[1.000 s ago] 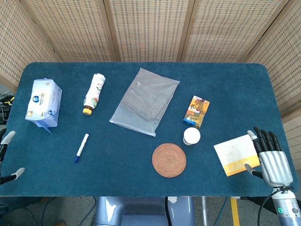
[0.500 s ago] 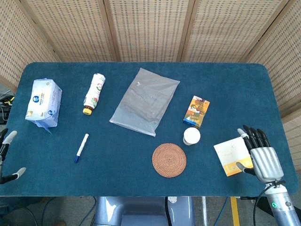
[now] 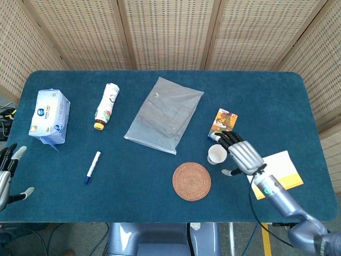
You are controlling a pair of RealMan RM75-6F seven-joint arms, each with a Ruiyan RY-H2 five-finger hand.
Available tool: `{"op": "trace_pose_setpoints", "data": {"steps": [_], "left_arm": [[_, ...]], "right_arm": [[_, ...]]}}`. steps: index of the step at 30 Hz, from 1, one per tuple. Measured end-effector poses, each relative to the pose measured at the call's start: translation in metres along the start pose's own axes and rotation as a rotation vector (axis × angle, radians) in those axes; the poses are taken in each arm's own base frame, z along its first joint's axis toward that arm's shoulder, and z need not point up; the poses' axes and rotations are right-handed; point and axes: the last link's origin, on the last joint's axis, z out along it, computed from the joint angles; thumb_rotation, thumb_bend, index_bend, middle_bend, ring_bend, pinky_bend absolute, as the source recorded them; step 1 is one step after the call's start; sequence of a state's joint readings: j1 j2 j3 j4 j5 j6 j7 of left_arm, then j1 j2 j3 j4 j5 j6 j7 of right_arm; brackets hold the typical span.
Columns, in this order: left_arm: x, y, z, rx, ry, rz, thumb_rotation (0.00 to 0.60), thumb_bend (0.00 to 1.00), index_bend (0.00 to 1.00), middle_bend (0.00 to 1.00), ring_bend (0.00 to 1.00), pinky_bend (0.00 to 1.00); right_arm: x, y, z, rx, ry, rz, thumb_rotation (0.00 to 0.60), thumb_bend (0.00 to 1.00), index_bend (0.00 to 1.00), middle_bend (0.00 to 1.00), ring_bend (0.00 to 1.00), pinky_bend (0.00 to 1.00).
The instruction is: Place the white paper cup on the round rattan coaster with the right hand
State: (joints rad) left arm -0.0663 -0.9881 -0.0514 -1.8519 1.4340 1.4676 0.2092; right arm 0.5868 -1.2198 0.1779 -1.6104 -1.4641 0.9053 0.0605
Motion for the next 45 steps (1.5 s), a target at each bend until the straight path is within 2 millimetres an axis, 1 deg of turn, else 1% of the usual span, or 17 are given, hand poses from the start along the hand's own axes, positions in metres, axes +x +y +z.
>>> {"op": "trace_pose_setpoints", "data": {"steps": [1, 2, 7, 11, 13, 14, 18, 19, 21, 23, 26, 30, 36, 40, 43, 45], "left_arm": [[0.000, 0.000, 0.001, 0.001, -0.002, 0.000, 0.600, 0.05, 0.00, 0.00, 0.00, 0.00], [-0.001, 0.000, 0.001, 0.002, -0.005, 0.000, 0.600, 0.05, 0.00, 0.00, 0.00, 0.00], [-0.002, -0.001, 0.004, 0.003, -0.014, 0.000, 0.600, 0.05, 0.00, 0.00, 0.00, 0.00], [-0.001, -0.002, 0.004, 0.003, -0.015, -0.003, 0.600, 0.05, 0.00, 0.00, 0.00, 0.00], [-0.001, -0.002, 0.004, 0.003, -0.014, -0.006, 0.600, 0.05, 0.00, 0.00, 0.00, 0.00], [-0.001, -0.002, 0.004, 0.003, -0.015, -0.006, 0.600, 0.05, 0.00, 0.00, 0.00, 0.00], [0.000, -0.002, 0.004, 0.000, -0.016, -0.009, 0.600, 0.05, 0.00, 0.00, 0.00, 0.00], [0.000, -0.002, 0.004, 0.000, -0.016, -0.010, 0.600, 0.05, 0.00, 0.00, 0.00, 0.00], [0.000, -0.003, 0.004, 0.000, -0.014, -0.011, 0.600, 0.05, 0.00, 0.00, 0.00, 0.00], [0.000, -0.003, 0.004, 0.001, -0.016, -0.012, 0.600, 0.05, 0.00, 0.00, 0.00, 0.00], [0.000, -0.003, 0.004, 0.000, -0.016, -0.014, 0.600, 0.05, 0.00, 0.00, 0.00, 0.00], [0.001, -0.004, 0.004, -0.001, -0.014, -0.017, 0.600, 0.05, 0.00, 0.00, 0.00, 0.00], [0.001, -0.003, 0.003, -0.006, -0.014, -0.014, 0.600, 0.05, 0.00, 0.00, 0.00, 0.00], [0.001, -0.002, 0.003, -0.009, -0.015, -0.012, 0.600, 0.05, 0.00, 0.00, 0.00, 0.00], [0.000, -0.001, 0.002, -0.011, -0.014, -0.011, 0.600, 0.05, 0.00, 0.00, 0.00, 0.00], [0.000, -0.001, 0.002, -0.011, -0.015, -0.012, 0.600, 0.05, 0.00, 0.00, 0.00, 0.00]], "right_arm": [[-0.003, -0.002, 0.009, -0.005, -0.017, -0.003, 0.600, 0.00, 0.07, 0.08, 0.03, 0.08], [-0.005, -0.002, 0.014, -0.011, -0.028, -0.007, 0.600, 0.00, 0.07, 0.08, 0.03, 0.08], [-0.016, -0.006, 0.034, -0.042, -0.091, -0.054, 0.600, 0.00, 0.09, 0.08, 0.03, 0.08], [-0.022, -0.008, 0.041, -0.061, -0.122, -0.079, 0.600, 0.00, 0.11, 0.10, 0.05, 0.08], [-0.024, -0.008, 0.043, -0.071, -0.133, -0.094, 0.600, 0.00, 0.13, 0.15, 0.09, 0.10], [-0.025, -0.008, 0.044, -0.076, -0.138, -0.100, 0.600, 0.00, 0.15, 0.18, 0.14, 0.14], [-0.029, -0.006, 0.047, -0.099, -0.147, -0.132, 0.600, 0.00, 0.25, 0.34, 0.35, 0.36], [-0.030, -0.006, 0.048, -0.104, -0.142, -0.149, 0.600, 0.00, 0.27, 0.37, 0.38, 0.39], [-0.031, -0.005, 0.049, -0.112, -0.126, -0.175, 0.600, 0.04, 0.31, 0.44, 0.46, 0.47], [-0.032, -0.003, 0.050, -0.123, -0.110, -0.209, 0.600, 0.08, 0.33, 0.48, 0.50, 0.51], [-0.032, -0.002, 0.049, -0.140, -0.090, -0.233, 0.600, 0.11, 0.36, 0.50, 0.51, 0.53], [-0.029, -0.008, 0.047, -0.122, -0.066, -0.234, 0.600, 0.12, 0.37, 0.50, 0.51, 0.53], [-0.018, -0.031, 0.037, -0.027, -0.042, -0.204, 0.600, 0.12, 0.37, 0.50, 0.51, 0.53], [-0.010, -0.053, 0.027, 0.061, -0.047, -0.181, 0.600, 0.12, 0.37, 0.50, 0.51, 0.53], [-0.008, -0.067, 0.022, 0.114, -0.073, -0.179, 0.600, 0.12, 0.37, 0.50, 0.51, 0.53], [-0.009, -0.073, 0.022, 0.132, -0.087, -0.190, 0.600, 0.12, 0.37, 0.50, 0.51, 0.53]]}}
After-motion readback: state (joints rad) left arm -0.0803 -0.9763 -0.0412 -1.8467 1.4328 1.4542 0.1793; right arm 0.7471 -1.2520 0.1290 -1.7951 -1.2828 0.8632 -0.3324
